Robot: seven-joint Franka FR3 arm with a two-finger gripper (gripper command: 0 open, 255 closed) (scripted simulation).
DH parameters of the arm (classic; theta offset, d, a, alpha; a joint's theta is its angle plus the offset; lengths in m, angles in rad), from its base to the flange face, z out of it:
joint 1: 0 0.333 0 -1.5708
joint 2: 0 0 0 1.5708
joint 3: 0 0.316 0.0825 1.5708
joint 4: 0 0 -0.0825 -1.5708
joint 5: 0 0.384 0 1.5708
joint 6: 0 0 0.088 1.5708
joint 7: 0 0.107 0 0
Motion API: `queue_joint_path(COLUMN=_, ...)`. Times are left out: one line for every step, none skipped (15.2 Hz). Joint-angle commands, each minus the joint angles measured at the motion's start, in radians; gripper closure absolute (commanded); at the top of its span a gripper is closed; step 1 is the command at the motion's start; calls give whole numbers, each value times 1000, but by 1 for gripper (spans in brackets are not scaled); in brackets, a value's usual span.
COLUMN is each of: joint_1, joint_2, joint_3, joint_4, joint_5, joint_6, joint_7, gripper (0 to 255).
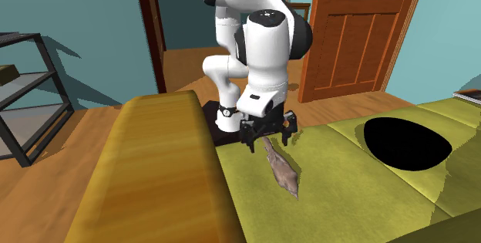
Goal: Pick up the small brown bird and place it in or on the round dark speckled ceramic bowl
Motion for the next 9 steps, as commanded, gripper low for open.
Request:
queue_joint_path(joint_1=19, joint_2=66, joint_3=19, joint_4=52, joint_5=-8, joint_6=8, joint_7=5, gripper=0)
queue_joint_path(joint_1=23, joint_2=80, joint_3=22, joint_4=61, joint_5=-10, joint_6=11, joint_7=6, gripper=0)
queue_joint_path(joint_1=24, joint_2=84, joint_3=23, joint_4=52, joint_5=-11, joint_6=24, joint_7=6, gripper=0)
queue_joint_path(joint_1=25, joint_2=88, joint_3=23, joint_4=43, joint_5=-12, joint_6=37, joint_7=7, gripper=0)
queue_joint_path(joint_1=26, joint_2=93, joint_3=24, joint_4=35, joint_5=-12, joint_6=51, joint_7=8, gripper=0)
queue_joint_path(joint_1=27, joint_2=98, joint_3=24, joint_4=27, joint_5=-13, joint_6=64, joint_7=8, gripper=0)
queue_joint_path(joint_1=28, joint_2=103, joint_3=25, joint_4=18, joint_5=-14, joint_6=77, joint_7=9, gripper=0)
queue_joint_path(joint_1=29, joint_2=108, joint_3=26, joint_4=11, joint_5=-15, joint_6=90, joint_7=10, gripper=0)
queue_joint_path(joint_1=30, joint_2=114, joint_3=26, joint_4=3, joint_5=-16, joint_6=103, joint_7=10, gripper=0)
